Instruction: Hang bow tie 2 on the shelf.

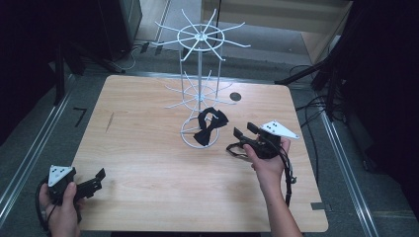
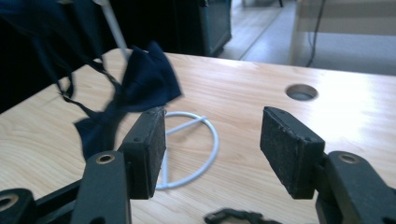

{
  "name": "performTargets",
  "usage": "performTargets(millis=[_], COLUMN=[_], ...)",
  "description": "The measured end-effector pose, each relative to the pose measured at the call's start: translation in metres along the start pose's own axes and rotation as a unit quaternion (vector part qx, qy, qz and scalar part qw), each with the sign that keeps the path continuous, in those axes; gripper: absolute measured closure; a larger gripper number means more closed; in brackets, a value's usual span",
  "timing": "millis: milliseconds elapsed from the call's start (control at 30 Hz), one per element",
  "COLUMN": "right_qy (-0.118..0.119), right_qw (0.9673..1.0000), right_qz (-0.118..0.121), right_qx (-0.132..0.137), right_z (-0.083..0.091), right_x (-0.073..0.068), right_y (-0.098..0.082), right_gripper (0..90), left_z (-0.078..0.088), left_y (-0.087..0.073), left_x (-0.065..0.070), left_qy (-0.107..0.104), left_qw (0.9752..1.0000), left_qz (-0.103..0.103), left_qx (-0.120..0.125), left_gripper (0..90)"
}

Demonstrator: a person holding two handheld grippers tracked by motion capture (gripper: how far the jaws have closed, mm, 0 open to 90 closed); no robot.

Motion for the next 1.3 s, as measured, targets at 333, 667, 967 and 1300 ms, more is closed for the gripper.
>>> performTargets(millis=[333, 667, 967, 1300], right_qy=[-0.044, -0.073, -0.096, -0.115], right_qw=[0.9980, 0.9940, 0.9885, 0.9807], right_qz=[-0.036, -0.061, -0.082, -0.076], right_qx=[-0.026, -0.055, -0.083, -0.139], right_z=[0.011, 0.016, 0.014, 0.004], right_x=[0.030, 0.049, 0.062, 0.063], right_y=[-0.026, -0.050, -0.067, -0.090], right_gripper=[44.3, 44.9, 47.1, 45.7], left_z=[0.000, 0.000, 0.000, 0.001], left_y=[0.000, 0.000, 0.000, 0.000], left_x=[0.000, 0.001, 0.001, 0.001], left_qy=[0.000, 0.000, 0.001, 0.004], left_qw=[1.0000, 1.0000, 1.0000, 1.0000], left_qz=[0.001, -0.002, -0.006, -0.005], left_qx=[0.000, -0.001, -0.002, 0.003], left_gripper=[1.0, 1.0, 1.0, 1.0])
Point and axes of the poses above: each handheld gripper's, and its own axes: z roughly backward along the jaws, y roughly out of its top, x roughly to its right, the point moved 3 cm from there along -z, roughly forward along the jaws, and after that the axes turned 15 degrees about y, right-handed, at the moved point
